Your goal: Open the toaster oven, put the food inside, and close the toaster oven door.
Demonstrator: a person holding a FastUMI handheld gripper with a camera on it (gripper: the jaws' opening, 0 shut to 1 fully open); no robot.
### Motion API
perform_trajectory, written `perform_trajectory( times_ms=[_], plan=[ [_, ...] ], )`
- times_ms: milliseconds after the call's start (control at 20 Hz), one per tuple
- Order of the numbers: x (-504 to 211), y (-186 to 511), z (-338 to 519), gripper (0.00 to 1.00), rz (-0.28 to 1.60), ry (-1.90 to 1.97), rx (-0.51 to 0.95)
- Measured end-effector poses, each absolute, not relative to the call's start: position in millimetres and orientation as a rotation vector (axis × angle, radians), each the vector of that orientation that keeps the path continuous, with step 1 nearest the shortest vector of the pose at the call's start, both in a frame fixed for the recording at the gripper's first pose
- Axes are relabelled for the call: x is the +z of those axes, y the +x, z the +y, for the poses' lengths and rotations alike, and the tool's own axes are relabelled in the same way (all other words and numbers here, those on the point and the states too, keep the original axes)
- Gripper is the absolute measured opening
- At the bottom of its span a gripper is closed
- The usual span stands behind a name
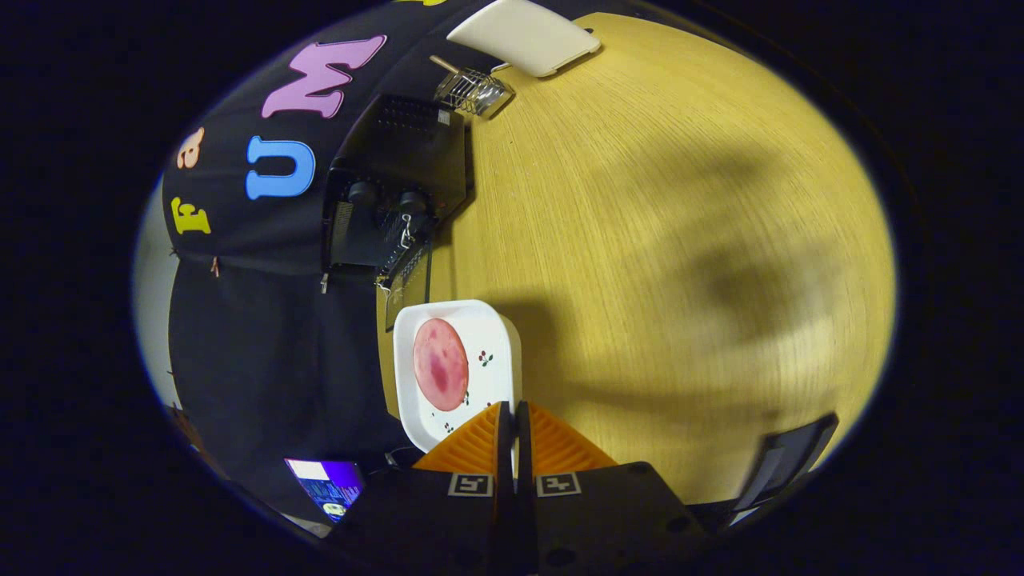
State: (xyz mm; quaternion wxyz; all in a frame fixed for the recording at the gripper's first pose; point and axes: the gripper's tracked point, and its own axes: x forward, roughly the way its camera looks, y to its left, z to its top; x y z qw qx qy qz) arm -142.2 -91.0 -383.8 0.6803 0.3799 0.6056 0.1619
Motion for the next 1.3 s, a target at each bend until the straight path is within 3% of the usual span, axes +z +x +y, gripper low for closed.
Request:
perform_trajectory(
  times_ms=[600,1300],
  plan=[
    [-345.1,-107.2,39.5,0.05,1.203,1.060,0.090],
    [-366.6,-24.4,172.0,0.05,1.015,1.287,-0.237]
  ],
)
